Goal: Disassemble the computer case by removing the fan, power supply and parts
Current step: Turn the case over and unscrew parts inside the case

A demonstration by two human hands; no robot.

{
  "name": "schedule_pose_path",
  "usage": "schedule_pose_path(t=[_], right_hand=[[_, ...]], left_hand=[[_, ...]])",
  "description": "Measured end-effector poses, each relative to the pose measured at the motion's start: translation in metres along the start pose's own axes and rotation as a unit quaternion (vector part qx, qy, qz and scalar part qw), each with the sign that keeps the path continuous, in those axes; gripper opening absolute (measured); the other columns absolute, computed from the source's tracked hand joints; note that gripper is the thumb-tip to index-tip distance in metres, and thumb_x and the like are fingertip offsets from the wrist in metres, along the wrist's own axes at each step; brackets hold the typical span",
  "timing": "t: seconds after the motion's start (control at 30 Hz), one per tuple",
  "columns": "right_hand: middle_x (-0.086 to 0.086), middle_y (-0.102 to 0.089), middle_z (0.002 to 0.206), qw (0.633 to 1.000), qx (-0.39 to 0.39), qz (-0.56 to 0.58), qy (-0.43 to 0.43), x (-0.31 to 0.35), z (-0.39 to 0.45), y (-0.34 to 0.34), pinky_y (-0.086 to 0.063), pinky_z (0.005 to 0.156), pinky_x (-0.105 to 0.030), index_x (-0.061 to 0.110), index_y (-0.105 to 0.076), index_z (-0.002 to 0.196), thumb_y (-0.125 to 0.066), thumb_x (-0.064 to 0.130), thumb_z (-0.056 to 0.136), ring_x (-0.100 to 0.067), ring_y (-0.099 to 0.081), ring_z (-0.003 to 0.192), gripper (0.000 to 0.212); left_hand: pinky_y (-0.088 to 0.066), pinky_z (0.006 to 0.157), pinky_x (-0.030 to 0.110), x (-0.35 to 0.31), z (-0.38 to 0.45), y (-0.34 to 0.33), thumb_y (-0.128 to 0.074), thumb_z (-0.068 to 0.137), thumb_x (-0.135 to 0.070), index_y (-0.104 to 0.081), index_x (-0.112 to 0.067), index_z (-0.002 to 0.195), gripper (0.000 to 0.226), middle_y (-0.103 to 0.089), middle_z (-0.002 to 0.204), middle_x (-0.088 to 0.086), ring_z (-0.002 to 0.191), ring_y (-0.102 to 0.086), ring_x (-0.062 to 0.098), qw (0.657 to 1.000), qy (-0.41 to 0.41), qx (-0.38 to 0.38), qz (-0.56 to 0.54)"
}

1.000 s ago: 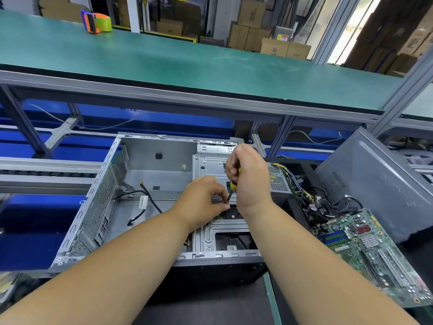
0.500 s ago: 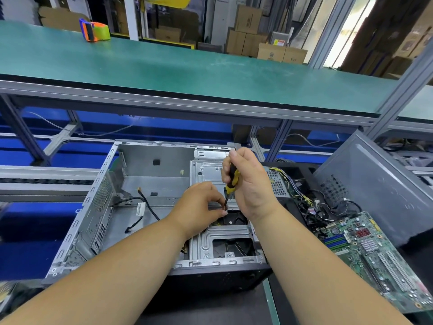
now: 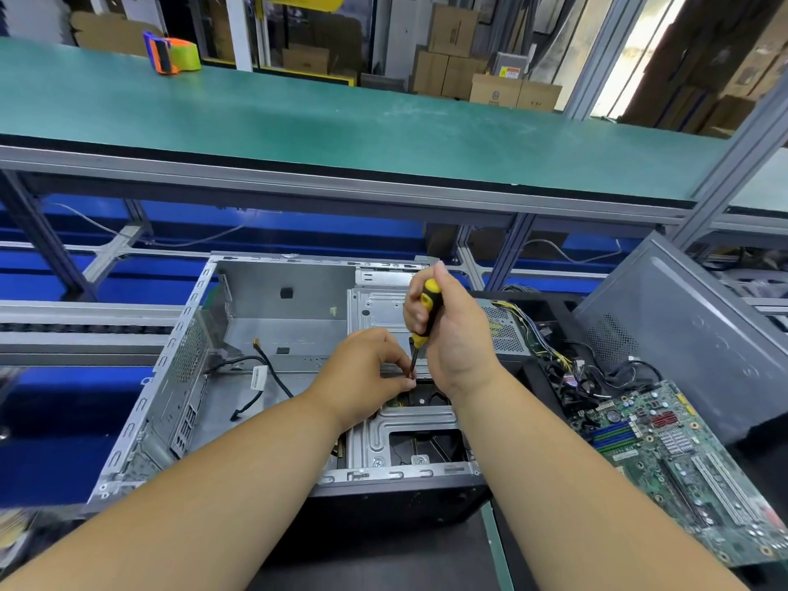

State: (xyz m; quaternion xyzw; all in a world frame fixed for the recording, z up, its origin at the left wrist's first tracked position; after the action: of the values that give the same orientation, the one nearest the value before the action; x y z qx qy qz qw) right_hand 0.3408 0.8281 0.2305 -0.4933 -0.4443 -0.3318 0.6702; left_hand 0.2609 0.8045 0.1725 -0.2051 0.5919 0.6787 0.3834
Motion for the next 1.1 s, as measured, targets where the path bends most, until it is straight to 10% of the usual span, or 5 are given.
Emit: schedule_pose_path(t=[0.33, 0.7, 1.1], right_hand=[[0.002, -0.064, 0.074, 0.997, -0.024, -0.069, -0.003, 0.008, 0.000, 0.020, -0.047, 0.071, -0.033, 0.020, -0.065, 0.077, -0.055, 0.039, 0.091, -0.015, -0.060, 0.068, 0.026], [0.002, -0.040, 0.055, 0.999, 0.018, -0.040, 0.005, 0.000, -0.004, -0.005, -0.028, 0.052, -0.025, 0.015, -0.055, 0.076, -0.039, 0.039, 0.099, -0.012, -0.031, 0.052, 0.037], [0.002, -0.058, 0.076, 0.996, 0.008, -0.083, -0.004, 0.008, -0.004, 0.011, -0.041, 0.072, -0.032, 0.017, -0.063, 0.080, -0.049, 0.035, 0.094, -0.016, -0.055, 0.072, 0.027]], left_hand=[[-0.045, 0.089, 0.029, 0.001, 0.000, 0.000, -0.083, 0.075, -0.027, -0.063, -0.039, 0.072, 0.023, -0.057, 0.089, -0.014, 0.097, -0.052, 0.010, 1.000, 0.008, 0.001, 0.010], [-0.047, 0.088, 0.036, 0.000, 0.000, 0.000, -0.083, 0.074, -0.027, -0.068, -0.036, 0.073, 0.018, -0.058, 0.088, -0.013, 0.096, -0.054, 0.012, 1.000, 0.000, 0.000, 0.008], [-0.046, 0.092, 0.037, 0.001, -0.001, -0.001, -0.082, 0.074, -0.030, -0.069, -0.031, 0.083, 0.016, -0.057, 0.093, -0.013, 0.101, -0.052, 0.014, 1.000, 0.006, 0.019, 0.019]])
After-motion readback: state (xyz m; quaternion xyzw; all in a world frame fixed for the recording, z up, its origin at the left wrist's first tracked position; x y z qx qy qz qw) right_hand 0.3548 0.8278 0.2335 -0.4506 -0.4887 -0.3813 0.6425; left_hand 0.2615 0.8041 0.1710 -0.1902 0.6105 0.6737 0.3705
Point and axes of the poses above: each hand's wrist, its own z-axis towards the middle knuckle, its own y-axis out of the back of the hand, x = y × z, the point moved 10 cm from there along z, towards the middle knuckle
